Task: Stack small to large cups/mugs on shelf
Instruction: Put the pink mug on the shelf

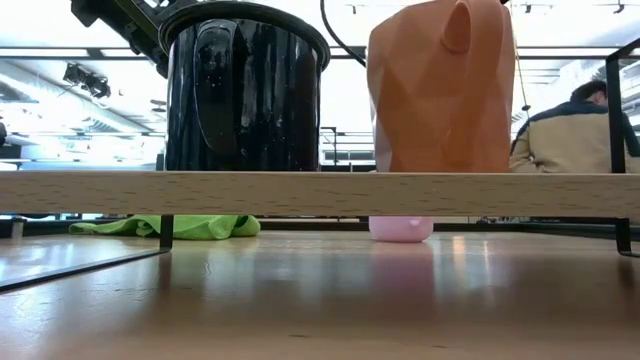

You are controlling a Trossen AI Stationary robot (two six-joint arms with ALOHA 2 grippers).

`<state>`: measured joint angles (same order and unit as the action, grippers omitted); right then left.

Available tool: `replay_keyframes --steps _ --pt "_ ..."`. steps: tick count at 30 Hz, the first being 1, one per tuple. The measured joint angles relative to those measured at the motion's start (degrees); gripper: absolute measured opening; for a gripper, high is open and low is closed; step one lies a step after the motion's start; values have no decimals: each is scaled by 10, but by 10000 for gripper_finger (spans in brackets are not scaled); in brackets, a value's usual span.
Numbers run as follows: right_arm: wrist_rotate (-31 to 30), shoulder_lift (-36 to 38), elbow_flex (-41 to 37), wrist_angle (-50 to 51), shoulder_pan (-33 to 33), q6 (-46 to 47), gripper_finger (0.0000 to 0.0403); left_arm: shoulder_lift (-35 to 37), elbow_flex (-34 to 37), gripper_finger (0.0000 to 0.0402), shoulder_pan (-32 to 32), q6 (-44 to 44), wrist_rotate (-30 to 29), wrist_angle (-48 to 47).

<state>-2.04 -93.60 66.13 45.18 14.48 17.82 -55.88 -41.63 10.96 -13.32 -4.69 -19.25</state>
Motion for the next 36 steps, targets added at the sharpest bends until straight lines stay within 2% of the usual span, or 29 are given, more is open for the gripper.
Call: replay_keyframes --steps 10,25,36 --pt "0 0 0 0 0 6 88 0 0 37 0 -2 0 0" --pt "0 0 0 -1 0 -3 9 0 0 28 0 -10 0 -2" --pt "0 10 2 8 0 -34 5 0 0 33 0 -10 0 -9"
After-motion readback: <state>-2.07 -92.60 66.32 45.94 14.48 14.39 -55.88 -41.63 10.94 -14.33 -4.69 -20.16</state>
